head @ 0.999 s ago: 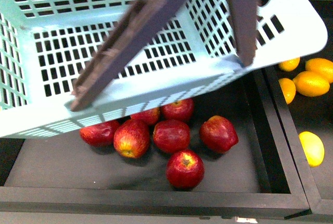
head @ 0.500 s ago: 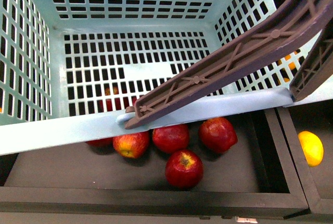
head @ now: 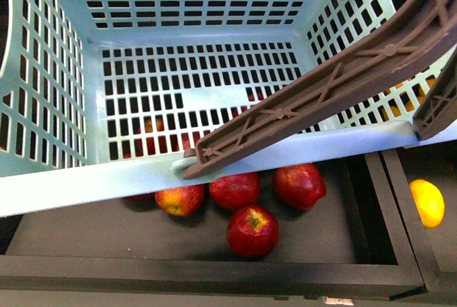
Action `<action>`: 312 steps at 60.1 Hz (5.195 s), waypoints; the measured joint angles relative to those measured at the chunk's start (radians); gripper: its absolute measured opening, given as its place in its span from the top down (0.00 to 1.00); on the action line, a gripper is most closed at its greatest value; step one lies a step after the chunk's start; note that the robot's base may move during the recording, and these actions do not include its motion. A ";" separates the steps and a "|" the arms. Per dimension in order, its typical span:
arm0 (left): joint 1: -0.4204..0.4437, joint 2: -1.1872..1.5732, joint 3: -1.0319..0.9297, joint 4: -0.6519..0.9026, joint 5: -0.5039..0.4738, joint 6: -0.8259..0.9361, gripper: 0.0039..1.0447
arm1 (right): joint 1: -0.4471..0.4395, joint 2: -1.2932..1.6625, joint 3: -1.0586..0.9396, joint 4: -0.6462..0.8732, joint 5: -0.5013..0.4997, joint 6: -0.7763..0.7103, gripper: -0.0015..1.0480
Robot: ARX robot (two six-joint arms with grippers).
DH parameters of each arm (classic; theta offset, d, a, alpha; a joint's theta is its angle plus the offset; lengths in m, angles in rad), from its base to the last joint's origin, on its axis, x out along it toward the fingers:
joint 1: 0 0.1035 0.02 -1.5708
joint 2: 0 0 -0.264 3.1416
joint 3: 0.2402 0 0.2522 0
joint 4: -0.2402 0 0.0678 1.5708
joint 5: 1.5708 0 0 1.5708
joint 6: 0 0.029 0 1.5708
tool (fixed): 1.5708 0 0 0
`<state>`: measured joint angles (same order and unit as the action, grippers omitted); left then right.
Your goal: Pick lemon and mango into basket
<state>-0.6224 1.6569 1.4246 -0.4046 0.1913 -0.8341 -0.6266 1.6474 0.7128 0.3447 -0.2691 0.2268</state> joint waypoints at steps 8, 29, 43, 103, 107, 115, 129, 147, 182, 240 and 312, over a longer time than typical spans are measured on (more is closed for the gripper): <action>0.000 0.000 0.000 0.000 0.002 0.000 0.95 | 0.022 0.197 0.135 -0.041 0.032 -0.082 0.08; -0.001 0.000 0.000 0.000 0.000 0.000 0.95 | 0.109 0.485 0.326 -0.076 0.126 -0.136 0.08; -0.002 0.000 0.000 0.000 0.001 0.000 0.95 | 0.150 0.622 0.388 -0.082 0.166 -0.106 0.08; -0.001 0.000 0.000 0.000 0.002 0.000 0.95 | 0.188 0.907 0.665 -0.145 0.199 -0.054 0.17; -0.001 0.000 0.000 0.000 0.003 0.000 0.95 | 0.188 0.910 0.665 -0.145 0.199 -0.054 0.25; -0.001 0.000 0.000 0.000 0.003 0.000 0.95 | 0.183 0.912 0.664 -0.143 0.196 -0.051 0.42; -0.001 0.000 0.000 0.000 0.003 0.000 0.95 | 0.173 0.888 0.612 -0.098 0.150 -0.039 0.45; -0.001 0.000 0.000 0.000 0.003 0.000 0.95 | 0.133 0.422 0.238 0.048 -0.093 -0.055 0.45; -0.001 0.000 0.000 0.000 0.001 0.000 0.95 | 0.684 -0.426 -0.008 -0.102 -0.037 -0.037 0.45; 0.000 0.000 0.000 -0.002 0.008 -0.001 0.95 | 0.679 -0.647 -0.336 0.274 0.309 -0.182 0.45; 0.000 0.000 0.000 -0.002 0.000 0.003 0.95 | 0.628 -1.086 -0.658 0.159 0.271 -0.223 0.31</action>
<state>-0.6228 1.6573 1.4250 -0.4068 0.1913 -0.8314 0.0017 0.5610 0.0551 0.5034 0.0021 0.0036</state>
